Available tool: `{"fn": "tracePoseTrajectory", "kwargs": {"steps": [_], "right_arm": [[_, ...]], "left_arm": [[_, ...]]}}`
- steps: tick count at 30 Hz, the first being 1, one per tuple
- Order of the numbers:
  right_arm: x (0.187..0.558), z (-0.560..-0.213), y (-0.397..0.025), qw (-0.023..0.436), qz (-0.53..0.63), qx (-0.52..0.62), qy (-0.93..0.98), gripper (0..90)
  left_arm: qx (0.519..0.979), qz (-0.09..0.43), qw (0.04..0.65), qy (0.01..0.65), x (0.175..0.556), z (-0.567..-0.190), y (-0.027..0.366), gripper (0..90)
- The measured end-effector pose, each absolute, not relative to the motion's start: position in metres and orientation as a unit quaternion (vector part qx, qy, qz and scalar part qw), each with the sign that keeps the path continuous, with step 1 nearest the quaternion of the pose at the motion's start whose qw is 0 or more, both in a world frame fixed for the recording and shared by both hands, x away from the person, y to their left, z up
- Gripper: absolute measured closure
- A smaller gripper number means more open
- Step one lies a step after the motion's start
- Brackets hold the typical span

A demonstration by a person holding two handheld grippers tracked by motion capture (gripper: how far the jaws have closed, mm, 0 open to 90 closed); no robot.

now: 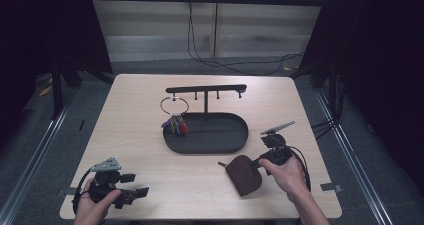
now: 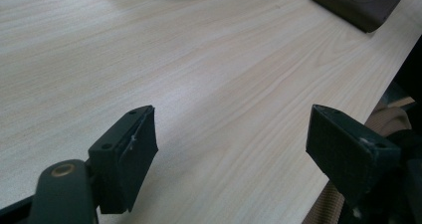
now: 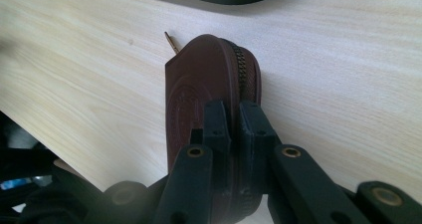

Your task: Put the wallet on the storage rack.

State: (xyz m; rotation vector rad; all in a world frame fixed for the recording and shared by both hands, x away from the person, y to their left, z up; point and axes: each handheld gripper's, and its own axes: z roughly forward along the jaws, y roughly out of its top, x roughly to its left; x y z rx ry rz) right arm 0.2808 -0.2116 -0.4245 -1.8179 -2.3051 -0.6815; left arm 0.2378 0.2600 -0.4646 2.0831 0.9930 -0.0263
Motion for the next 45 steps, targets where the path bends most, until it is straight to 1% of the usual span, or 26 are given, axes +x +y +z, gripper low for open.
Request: {"fn": "tracePoseTrajectory", "kwargs": {"steps": [7,8,12,17,20,27,38,45], "right_arm": [[0.281,-0.412,-0.206,0.036,-0.198,-0.595,-0.778,83.4],[0.281,-0.409,-0.204,0.024,-0.186,-0.595,-0.782,83.4],[0.283,-0.401,-0.2,0.006,-0.164,-0.591,-0.79,83.4],[0.283,-0.391,-0.194,0.0,-0.156,-0.583,-0.798,83.4],[0.286,-0.381,-0.189,-0.012,-0.148,-0.574,-0.805,83.3],[0.292,-0.377,-0.185,0.001,-0.14,-0.573,-0.808,83.3],[0.295,-0.364,-0.19,-0.004,-0.15,-0.578,-0.802,83.2],[0.299,-0.352,-0.192,-0.015,-0.148,-0.581,-0.8,83.0]], "left_arm": [[0.824,-0.017,0.41,0.389,0.238,-0.464,0.26,20.0],[0.826,-0.018,0.41,0.386,0.237,-0.464,0.259,20.0],[0.827,-0.017,0.411,0.383,0.237,-0.464,0.259,20.0],[0.824,-0.016,0.415,0.386,0.238,-0.463,0.261,19.7],[0.823,-0.018,0.419,0.383,0.238,-0.463,0.261,19.6],[0.818,-0.015,0.427,0.385,0.238,-0.46,0.264,19.0],[0.816,-0.014,0.432,0.385,0.238,-0.46,0.264,19.0],[0.816,-0.015,0.432,0.384,0.237,-0.461,0.263,19.0]]}}
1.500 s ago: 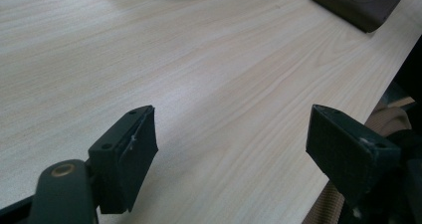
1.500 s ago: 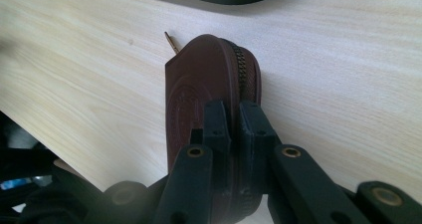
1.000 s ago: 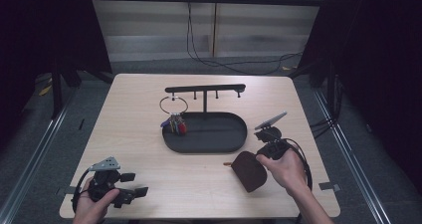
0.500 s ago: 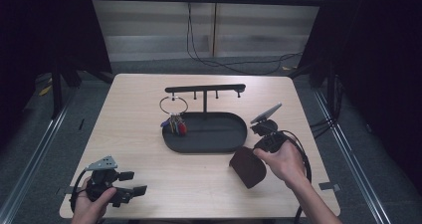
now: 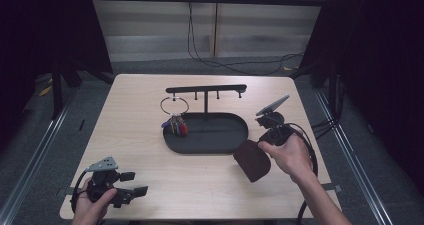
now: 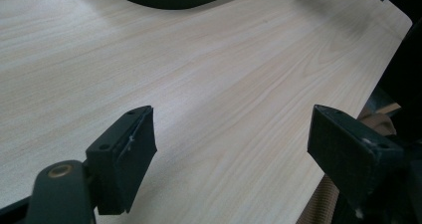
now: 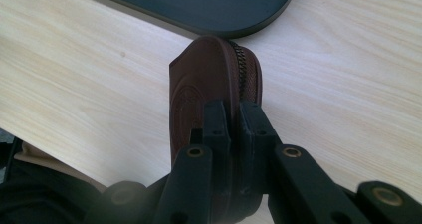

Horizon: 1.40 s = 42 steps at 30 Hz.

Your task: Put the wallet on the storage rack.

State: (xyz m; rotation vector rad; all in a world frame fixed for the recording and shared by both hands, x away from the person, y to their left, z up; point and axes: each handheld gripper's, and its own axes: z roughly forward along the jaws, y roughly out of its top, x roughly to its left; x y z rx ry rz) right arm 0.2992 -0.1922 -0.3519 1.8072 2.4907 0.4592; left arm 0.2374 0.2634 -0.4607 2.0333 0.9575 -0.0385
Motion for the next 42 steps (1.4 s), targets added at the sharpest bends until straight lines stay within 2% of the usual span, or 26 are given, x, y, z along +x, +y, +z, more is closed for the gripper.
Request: {"fn": "tracePoseTrajectory", "kwargs": {"steps": [15,42], "right_arm": [[0.31,-0.337,-0.191,0.036,0.136,0.586,0.798,83.2],[0.353,-0.321,-0.173,0.052,0.129,0.598,0.789,83.2]], "left_arm": [[0.817,-0.011,0.433,0.381,0.237,-0.46,0.264,19.0],[0.817,-0.012,0.435,0.378,0.237,-0.46,0.264,19.0]]}}
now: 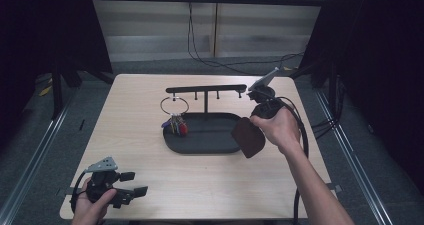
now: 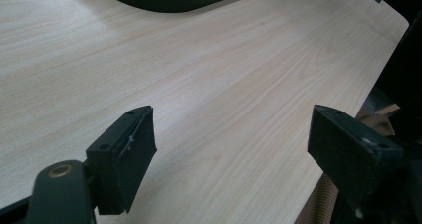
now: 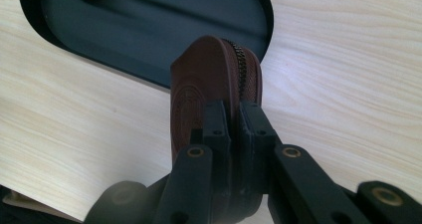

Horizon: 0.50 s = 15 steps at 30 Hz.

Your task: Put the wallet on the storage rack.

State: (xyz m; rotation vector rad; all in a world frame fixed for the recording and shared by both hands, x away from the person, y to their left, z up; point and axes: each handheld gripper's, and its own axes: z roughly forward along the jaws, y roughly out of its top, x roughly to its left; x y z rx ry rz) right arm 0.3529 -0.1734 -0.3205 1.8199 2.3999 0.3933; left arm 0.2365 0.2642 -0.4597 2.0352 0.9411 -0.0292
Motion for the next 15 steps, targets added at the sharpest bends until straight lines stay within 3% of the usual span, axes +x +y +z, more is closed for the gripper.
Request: {"fn": "tracePoseTrajectory", "kwargs": {"steps": [15], "right_arm": [[0.378,-0.323,-0.167,0.051,0.131,0.608,0.781,83.2]], "left_arm": [[0.816,-0.011,0.436,0.38,0.236,-0.459,0.265,19.1]]}}
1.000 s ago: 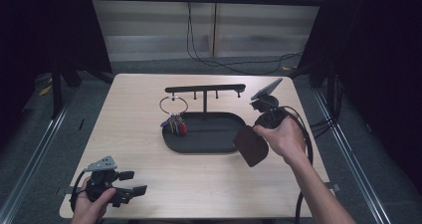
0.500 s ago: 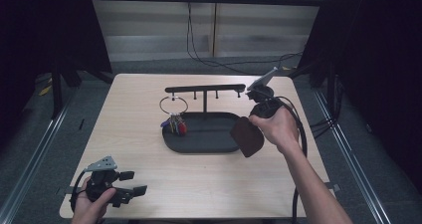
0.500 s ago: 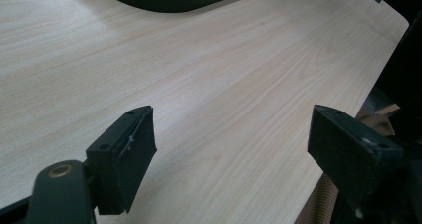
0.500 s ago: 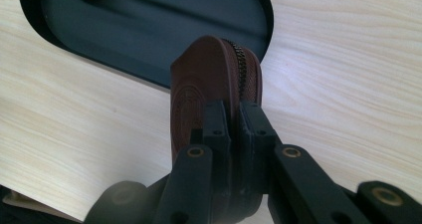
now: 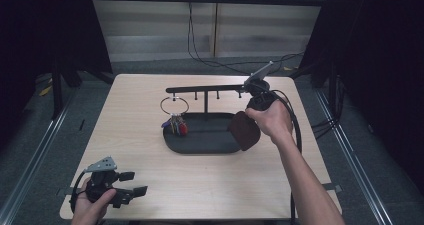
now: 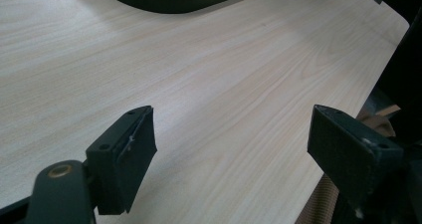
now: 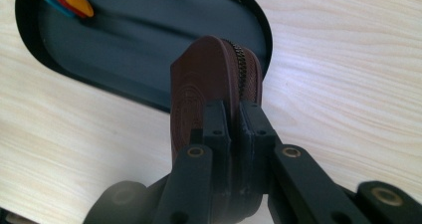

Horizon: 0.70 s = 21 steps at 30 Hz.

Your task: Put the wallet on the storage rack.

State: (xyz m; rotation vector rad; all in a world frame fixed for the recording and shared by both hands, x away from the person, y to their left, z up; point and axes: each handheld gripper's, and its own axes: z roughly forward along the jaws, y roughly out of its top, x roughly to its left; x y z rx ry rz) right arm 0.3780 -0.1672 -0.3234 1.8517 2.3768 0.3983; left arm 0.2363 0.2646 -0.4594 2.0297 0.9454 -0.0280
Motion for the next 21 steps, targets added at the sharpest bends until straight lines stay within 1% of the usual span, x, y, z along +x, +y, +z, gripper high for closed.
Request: {"fn": "tracePoseTrajectory", "kwargs": {"steps": [14,21], "right_arm": [[0.399,-0.334,-0.164,0.061,0.157,0.628,0.76,83.7],[0.403,-0.345,-0.171,0.048,0.178,0.64,0.745,83.8]], "left_arm": [[0.816,-0.011,0.436,0.38,0.236,-0.459,0.264,19.0],[0.818,-0.011,0.434,0.377,0.236,-0.459,0.264,19.0]]}}
